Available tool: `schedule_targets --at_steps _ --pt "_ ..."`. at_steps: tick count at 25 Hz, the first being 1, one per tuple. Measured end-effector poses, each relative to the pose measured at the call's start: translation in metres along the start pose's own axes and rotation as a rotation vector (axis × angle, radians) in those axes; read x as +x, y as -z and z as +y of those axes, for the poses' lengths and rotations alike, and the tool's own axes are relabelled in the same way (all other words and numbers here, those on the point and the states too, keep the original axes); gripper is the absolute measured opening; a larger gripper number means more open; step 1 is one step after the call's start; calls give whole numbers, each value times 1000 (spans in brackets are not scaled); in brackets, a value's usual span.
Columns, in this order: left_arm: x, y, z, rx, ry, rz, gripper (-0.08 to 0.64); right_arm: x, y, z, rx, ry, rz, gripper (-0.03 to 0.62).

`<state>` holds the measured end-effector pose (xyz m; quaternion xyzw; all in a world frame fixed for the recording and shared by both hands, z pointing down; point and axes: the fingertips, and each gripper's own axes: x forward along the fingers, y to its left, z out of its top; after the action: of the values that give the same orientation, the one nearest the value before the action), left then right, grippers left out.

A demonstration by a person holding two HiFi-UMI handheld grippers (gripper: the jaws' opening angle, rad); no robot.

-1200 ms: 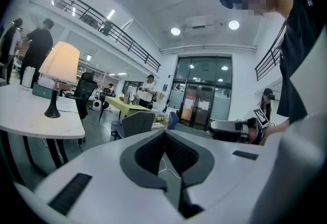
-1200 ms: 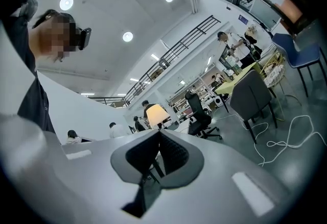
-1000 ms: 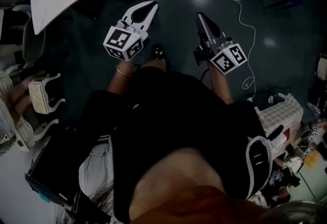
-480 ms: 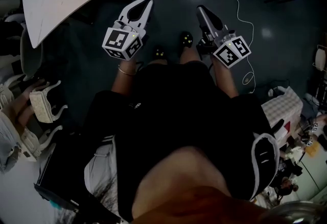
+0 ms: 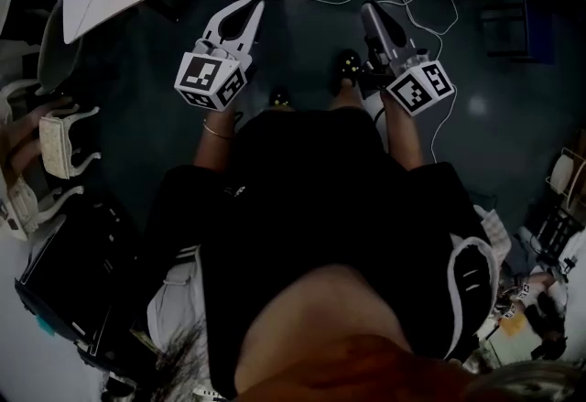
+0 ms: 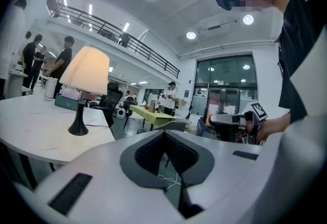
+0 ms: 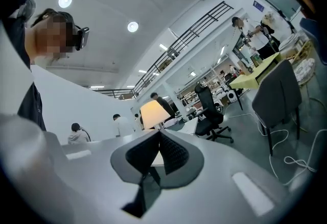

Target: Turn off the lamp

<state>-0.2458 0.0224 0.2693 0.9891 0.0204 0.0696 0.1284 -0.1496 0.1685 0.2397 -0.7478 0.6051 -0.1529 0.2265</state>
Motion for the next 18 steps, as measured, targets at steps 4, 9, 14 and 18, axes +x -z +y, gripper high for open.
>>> schedule_targets --at_steps 4,9,14,18 --pt "25 -5 -5 -5 -44 -17 6 7 -13 -22 -15 -44 33 2" --pt "68 -9 -25 -6 -49 -20 6 -1 -31 -74 11 -42 50 2" --pt "101 -9 -32 -6 -87 3 6 0 -53 -116 34 -48 38 2" --pt "129 -13 -37 2 -137 16 6 -3 -74 -141 46 -75 31 2"
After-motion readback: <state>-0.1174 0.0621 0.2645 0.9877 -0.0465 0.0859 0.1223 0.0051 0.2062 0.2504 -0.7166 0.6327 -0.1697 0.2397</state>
